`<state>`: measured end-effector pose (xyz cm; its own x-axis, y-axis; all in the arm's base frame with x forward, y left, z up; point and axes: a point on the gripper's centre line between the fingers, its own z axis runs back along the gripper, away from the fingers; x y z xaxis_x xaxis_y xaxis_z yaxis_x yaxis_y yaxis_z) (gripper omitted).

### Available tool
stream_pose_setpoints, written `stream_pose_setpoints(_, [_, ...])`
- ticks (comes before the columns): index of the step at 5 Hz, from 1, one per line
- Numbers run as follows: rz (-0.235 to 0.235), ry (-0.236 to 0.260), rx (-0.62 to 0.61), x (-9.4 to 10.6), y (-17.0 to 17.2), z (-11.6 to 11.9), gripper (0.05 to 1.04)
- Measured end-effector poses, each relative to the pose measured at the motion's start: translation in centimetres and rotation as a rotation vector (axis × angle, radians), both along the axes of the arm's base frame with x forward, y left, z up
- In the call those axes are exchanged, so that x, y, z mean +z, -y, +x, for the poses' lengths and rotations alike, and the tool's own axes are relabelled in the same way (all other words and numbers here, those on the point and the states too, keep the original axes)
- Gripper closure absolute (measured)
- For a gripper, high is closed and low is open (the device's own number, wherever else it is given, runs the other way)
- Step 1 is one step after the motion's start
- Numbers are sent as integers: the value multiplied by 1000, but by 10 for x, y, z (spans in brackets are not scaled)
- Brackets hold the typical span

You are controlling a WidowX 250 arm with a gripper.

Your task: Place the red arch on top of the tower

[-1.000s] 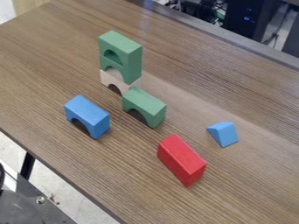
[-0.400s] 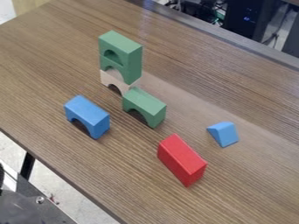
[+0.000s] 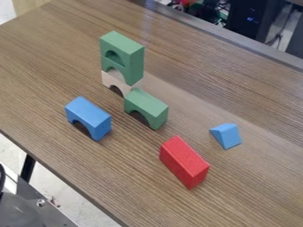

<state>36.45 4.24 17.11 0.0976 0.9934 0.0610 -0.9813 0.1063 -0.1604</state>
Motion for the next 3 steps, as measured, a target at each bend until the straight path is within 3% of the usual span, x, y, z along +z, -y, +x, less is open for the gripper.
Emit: stream_pose_setpoints(3, [21,-38,-29,-5,-8,-16,485])
